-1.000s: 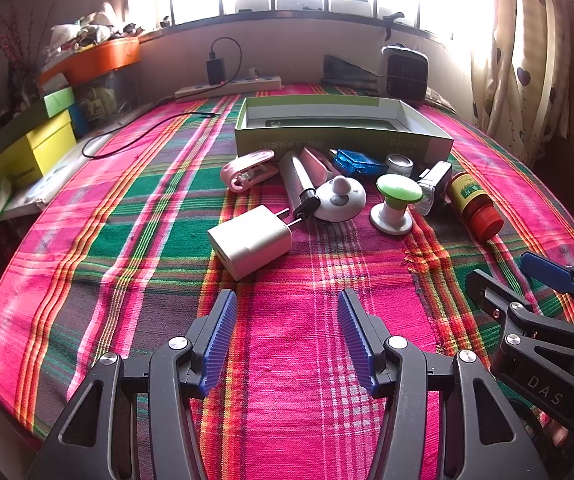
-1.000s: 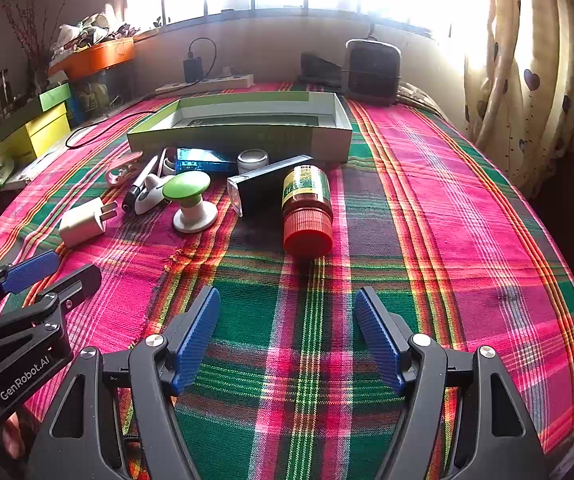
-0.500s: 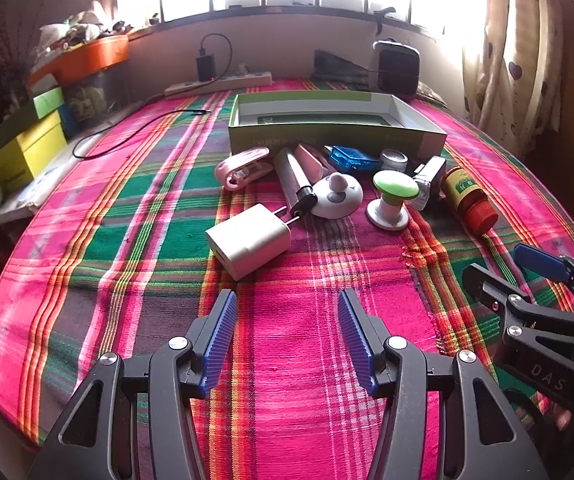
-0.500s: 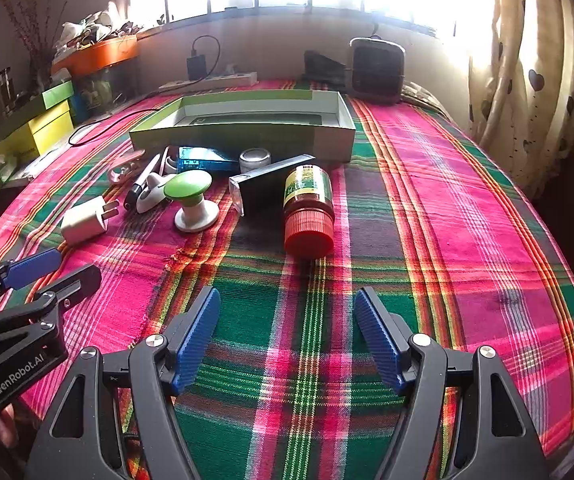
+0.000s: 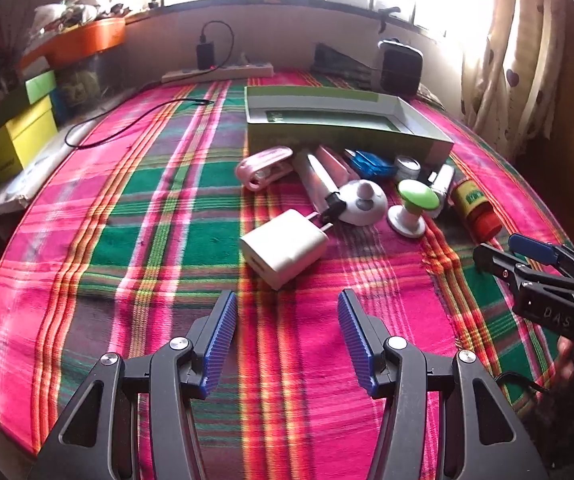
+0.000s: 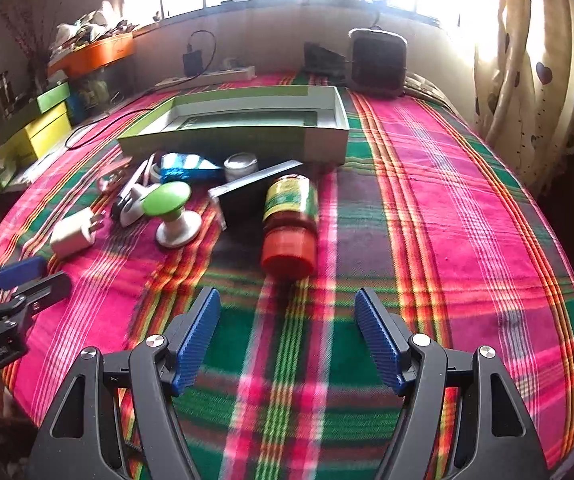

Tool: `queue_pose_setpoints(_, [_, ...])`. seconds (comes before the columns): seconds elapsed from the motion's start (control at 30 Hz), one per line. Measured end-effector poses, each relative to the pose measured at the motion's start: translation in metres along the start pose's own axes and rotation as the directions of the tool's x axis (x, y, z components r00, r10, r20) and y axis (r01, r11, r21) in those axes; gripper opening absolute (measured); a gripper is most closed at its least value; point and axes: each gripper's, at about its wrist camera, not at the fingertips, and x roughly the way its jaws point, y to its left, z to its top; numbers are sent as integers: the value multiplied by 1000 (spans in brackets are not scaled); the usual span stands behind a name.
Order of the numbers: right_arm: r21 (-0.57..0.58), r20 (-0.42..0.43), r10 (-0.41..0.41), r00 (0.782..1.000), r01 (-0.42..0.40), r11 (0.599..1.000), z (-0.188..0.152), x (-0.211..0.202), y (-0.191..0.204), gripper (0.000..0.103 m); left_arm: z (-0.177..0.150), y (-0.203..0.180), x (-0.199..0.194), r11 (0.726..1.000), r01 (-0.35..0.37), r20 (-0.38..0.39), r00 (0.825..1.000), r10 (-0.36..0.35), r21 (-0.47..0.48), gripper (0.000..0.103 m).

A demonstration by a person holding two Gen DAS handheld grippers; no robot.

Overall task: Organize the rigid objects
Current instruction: 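Grasp the white charger with the left tool while the right tool grasps the red-capped bottle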

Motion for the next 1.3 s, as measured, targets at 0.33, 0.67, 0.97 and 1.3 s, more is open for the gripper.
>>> queue_pose_setpoints(0.33, [-22, -25, -6, 1000, 6, 1000, 21, 15, -2, 70, 24, 15, 5, 999, 27, 5, 1000, -27, 18, 51])
queue_pose_setpoints(0.67, [-37, -52, -5, 999, 3, 999, 27, 24, -1, 70, 43, 12, 21, 995, 84, -27, 996, -82, 62, 51])
queue_pose_setpoints(0.97, [-38, -54, -22, 998, 20, 999, 30, 27, -7, 70, 39, -5, 26, 988, 121, -62, 991, -116, 97, 51])
queue_pose_setpoints(1.3, [-41, -44, -29, 999, 28, 999, 30, 26, -12, 59, 35, -17, 29, 986, 126, -83, 990, -118, 108, 51])
